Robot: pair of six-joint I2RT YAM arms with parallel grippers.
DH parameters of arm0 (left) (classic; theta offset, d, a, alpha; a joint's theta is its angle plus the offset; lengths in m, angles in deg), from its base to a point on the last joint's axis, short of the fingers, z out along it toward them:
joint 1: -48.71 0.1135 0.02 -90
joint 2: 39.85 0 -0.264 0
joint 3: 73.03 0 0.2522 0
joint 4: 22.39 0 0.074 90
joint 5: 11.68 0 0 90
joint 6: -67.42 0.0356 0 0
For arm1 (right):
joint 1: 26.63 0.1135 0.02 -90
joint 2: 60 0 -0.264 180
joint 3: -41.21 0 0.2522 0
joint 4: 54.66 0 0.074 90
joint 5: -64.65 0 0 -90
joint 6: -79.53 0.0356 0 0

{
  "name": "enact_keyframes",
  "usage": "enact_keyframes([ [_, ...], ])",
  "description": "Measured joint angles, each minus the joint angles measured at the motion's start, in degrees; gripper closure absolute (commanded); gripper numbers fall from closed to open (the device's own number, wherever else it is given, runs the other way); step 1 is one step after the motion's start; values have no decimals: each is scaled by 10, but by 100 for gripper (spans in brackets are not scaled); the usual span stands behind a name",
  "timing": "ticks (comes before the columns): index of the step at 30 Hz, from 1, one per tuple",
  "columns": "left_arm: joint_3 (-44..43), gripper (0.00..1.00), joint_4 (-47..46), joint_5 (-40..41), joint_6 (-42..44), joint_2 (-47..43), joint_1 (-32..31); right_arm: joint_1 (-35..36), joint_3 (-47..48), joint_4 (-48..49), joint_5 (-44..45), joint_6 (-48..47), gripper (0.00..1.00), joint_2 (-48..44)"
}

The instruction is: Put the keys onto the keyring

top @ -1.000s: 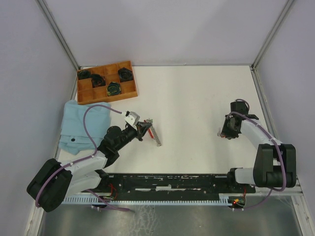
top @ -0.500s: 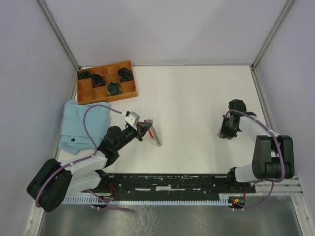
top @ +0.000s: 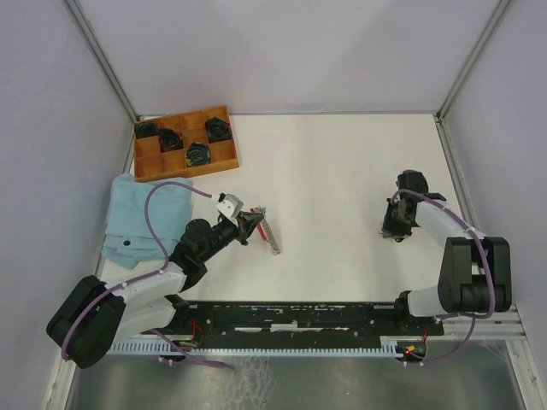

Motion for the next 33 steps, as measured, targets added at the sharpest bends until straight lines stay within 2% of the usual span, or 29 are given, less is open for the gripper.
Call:
enact_keyframes([
  [6, 0, 97, 3, 0, 0, -3, 0, 49, 16, -40, -5, -11, 99, -34],
  [11, 0, 97, 6, -2, 0, -8, 0, 140, 53, -82, -8, -17, 99, -58],
  [18, 0, 97, 10, -15, 4, -13, 0, 256, 110, -129, -7, -21, 99, -19],
  [25, 0, 97, 11, -17, 10, -15, 0, 334, 190, -141, 16, -32, 98, 119],
  [33, 0, 97, 12, -26, 12, -16, 0, 367, 301, -121, 40, -55, 91, 251],
])
